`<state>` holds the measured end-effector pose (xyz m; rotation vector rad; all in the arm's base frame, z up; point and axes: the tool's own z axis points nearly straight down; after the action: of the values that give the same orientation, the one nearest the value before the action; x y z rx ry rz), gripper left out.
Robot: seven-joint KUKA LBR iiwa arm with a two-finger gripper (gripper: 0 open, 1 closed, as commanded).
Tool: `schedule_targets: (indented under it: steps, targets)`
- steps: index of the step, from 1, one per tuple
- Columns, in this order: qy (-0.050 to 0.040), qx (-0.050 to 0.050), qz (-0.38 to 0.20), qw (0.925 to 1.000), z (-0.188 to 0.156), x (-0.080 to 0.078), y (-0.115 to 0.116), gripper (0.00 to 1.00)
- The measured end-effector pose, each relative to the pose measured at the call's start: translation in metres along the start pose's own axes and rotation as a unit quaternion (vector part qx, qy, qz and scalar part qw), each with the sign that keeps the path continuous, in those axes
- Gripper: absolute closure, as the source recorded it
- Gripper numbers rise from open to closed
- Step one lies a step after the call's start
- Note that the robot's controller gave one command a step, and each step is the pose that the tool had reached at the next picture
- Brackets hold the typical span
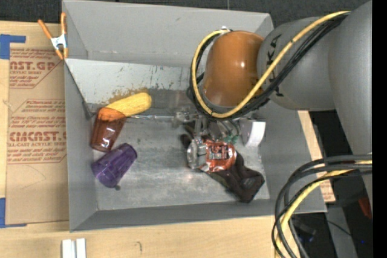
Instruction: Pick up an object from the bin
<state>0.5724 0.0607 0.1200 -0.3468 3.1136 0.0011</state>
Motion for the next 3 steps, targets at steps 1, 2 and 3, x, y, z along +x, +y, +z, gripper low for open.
schedule_targets:
  steps: [1,2,3]
  targets:
    - [0.0080,-0.001,-0.012,0.9999,0.011,0.013,0.019,0.00]
    - [0.0044,-0.001,-0.035,0.9994,0.043,0.074,-0.057,1.00]
    - [0.0042,-0.001,-0.036,0.9994,0.043,0.073,-0.057,0.00]
